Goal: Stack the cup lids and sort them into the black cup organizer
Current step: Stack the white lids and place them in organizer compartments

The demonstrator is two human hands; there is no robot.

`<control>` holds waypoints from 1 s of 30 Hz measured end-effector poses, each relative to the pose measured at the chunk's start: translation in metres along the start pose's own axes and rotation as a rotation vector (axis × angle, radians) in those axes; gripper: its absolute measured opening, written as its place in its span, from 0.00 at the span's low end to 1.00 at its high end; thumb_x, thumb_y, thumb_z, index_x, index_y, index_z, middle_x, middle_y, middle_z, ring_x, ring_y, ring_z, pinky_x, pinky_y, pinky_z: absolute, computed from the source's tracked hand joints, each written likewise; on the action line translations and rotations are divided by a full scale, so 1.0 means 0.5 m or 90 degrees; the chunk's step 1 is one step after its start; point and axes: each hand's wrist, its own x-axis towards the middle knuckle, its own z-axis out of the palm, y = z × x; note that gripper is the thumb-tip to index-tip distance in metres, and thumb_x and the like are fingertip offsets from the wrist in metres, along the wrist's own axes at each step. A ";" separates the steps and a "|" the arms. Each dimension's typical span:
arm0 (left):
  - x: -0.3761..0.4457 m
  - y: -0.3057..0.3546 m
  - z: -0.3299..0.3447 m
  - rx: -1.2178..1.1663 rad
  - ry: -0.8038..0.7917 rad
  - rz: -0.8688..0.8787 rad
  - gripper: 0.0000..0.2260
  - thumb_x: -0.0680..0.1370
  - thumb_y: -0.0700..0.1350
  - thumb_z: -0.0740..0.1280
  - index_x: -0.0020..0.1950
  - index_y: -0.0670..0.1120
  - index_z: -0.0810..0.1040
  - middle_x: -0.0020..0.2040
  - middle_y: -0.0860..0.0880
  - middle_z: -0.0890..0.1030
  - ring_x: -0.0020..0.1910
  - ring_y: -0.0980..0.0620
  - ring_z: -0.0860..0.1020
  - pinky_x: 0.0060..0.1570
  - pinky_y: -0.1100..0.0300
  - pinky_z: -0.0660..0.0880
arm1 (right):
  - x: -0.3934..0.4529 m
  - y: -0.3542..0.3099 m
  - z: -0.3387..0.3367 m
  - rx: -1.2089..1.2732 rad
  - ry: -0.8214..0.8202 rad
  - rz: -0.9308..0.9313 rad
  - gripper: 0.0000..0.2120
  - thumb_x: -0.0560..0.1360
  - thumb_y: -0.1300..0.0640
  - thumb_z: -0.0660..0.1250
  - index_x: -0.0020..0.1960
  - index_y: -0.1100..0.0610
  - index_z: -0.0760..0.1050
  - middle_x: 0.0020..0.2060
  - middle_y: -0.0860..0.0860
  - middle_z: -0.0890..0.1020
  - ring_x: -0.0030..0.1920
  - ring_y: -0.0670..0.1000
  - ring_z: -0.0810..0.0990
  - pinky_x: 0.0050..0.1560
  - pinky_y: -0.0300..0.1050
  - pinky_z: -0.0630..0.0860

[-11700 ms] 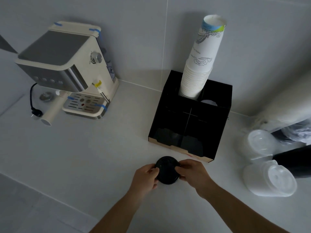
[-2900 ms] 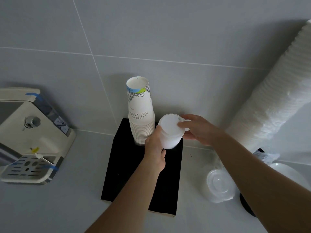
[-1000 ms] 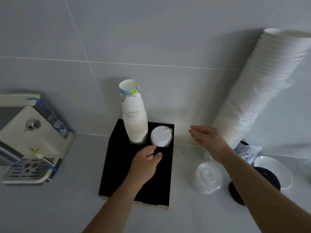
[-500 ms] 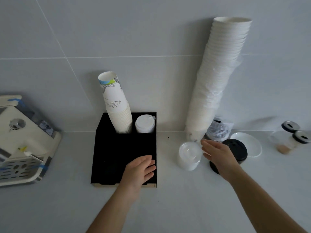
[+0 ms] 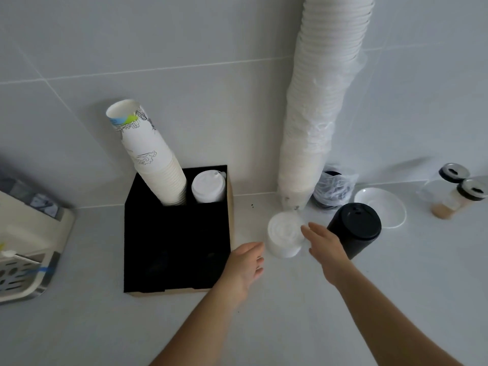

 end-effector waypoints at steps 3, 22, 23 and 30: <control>0.041 0.000 0.022 0.019 0.002 -0.016 0.10 0.77 0.49 0.67 0.57 0.49 0.75 0.49 0.51 0.78 0.56 0.50 0.76 0.58 0.56 0.73 | 0.022 0.006 0.004 0.008 -0.004 0.021 0.29 0.75 0.46 0.70 0.73 0.54 0.69 0.70 0.53 0.73 0.69 0.55 0.72 0.71 0.59 0.68; 0.154 -0.020 0.051 0.001 -0.015 -0.082 0.02 0.78 0.49 0.66 0.47 0.54 0.78 0.49 0.58 0.80 0.50 0.62 0.75 0.66 0.52 0.66 | 0.086 0.045 0.011 0.099 -0.041 0.124 0.10 0.75 0.54 0.70 0.56 0.49 0.78 0.55 0.49 0.83 0.58 0.51 0.79 0.63 0.55 0.75; 0.158 -0.016 0.053 0.001 -0.018 -0.086 0.03 0.78 0.49 0.66 0.48 0.54 0.78 0.49 0.58 0.80 0.50 0.62 0.74 0.66 0.52 0.65 | 0.088 0.046 0.010 0.103 -0.044 0.126 0.10 0.75 0.54 0.69 0.56 0.49 0.78 0.56 0.49 0.83 0.59 0.51 0.79 0.63 0.56 0.74; 0.152 0.001 0.060 -0.002 -0.007 -0.086 0.14 0.73 0.52 0.69 0.57 0.50 0.77 0.59 0.50 0.79 0.60 0.53 0.75 0.65 0.52 0.65 | 0.084 0.049 0.002 0.147 -0.063 0.125 0.11 0.77 0.53 0.67 0.58 0.52 0.76 0.56 0.52 0.83 0.57 0.52 0.80 0.67 0.56 0.71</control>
